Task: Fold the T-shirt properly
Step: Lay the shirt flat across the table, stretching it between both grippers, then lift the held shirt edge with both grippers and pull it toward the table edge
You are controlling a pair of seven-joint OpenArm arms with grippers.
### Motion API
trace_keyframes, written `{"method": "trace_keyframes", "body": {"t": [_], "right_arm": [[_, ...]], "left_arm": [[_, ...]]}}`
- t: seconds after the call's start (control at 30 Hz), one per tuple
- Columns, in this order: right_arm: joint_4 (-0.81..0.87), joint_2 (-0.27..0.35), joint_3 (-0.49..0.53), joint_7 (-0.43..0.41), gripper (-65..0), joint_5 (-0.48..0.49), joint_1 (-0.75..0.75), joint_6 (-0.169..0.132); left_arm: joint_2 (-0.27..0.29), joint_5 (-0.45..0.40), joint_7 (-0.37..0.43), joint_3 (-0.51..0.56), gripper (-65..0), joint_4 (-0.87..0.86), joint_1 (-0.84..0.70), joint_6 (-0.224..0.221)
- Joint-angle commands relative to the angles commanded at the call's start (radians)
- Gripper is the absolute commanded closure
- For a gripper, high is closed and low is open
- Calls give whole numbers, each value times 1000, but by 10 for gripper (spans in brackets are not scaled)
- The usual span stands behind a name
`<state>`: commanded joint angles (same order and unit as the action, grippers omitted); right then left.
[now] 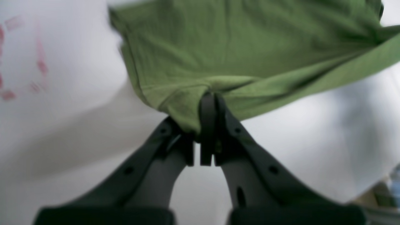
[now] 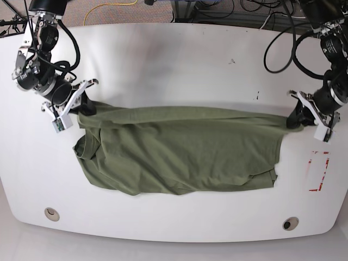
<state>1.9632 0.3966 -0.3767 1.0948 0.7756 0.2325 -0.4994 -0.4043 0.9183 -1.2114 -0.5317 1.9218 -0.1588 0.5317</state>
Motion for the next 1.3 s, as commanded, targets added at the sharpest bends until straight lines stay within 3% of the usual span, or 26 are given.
{"method": "trace_keyframes", "body": {"t": [0.23,0.47,0.8,1.03,1.3], "right_arm": [[0,-3,5,0,0,2,115,0],[0,-3,6,2,0,2,183,0],[-3,5,6,3,0,-2,258,0],[-5,2,6,3,0,-2,272,0],[-9,-2,6,2,0,-2,238,8]], "left_arm": [[-3,-2,0,-51,0,5,-137,0],[-52,-6,0,-66,0,-2,-224,-5],[-60,-100,0,-68,0,3,-308,2],[-58,-135,2,-68,0,3,-301,2],[-52,-141,2,-40,0,-3,-153,-5]]}}
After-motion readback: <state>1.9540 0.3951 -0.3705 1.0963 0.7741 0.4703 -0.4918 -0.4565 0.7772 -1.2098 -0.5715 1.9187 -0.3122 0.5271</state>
